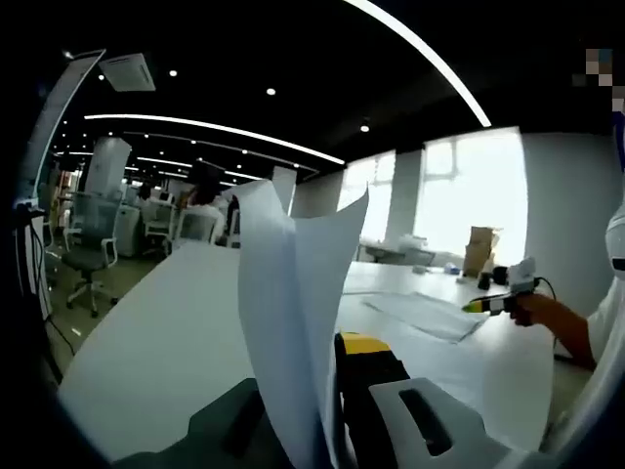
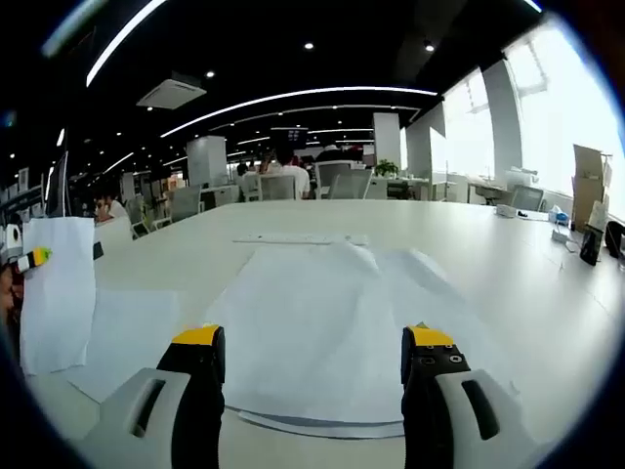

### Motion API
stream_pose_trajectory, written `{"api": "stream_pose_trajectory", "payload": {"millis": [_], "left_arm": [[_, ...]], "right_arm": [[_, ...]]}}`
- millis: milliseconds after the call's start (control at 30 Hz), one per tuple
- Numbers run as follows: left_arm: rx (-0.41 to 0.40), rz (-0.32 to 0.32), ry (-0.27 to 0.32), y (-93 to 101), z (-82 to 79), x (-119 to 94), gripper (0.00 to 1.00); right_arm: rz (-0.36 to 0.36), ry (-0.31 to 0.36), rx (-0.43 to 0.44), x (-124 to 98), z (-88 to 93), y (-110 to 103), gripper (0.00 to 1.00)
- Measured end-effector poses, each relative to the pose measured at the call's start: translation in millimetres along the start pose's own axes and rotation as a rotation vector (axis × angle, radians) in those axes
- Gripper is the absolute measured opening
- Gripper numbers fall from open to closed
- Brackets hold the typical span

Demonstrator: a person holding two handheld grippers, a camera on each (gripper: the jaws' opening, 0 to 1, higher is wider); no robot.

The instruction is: Organize the stack of printing papers by aligning and flattening the scattered papers on the table

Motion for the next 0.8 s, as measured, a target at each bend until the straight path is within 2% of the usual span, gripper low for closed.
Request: {"api": "stream_pose_trajectory", "payload": {"millis": [467,800], "left_arm": [[-0.009,-0.008,0.014,-1.1,-2.2,-4.3,0.06],[-0.01,-0.003,0.028,-1.6,-6.1,-5.4,0.06]], "right_arm": [[-0.026,-0.003,-0.022,13.8,-6.7,-0.5,0.69],[-0.026,0.008,-0.004,14.3,-8.8,0.4,0.68]]}}
Point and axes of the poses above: the point that each gripper's makers call its tool centre point, and the gripper's own axes: x roughly forward along the fingers, y roughly to its right, z roughly out of its underside, the point moved 4 cm from there along -x, roughly backward along the fingers, and after that the axes turned 14 degrees about -x, right-handed, at the moved point
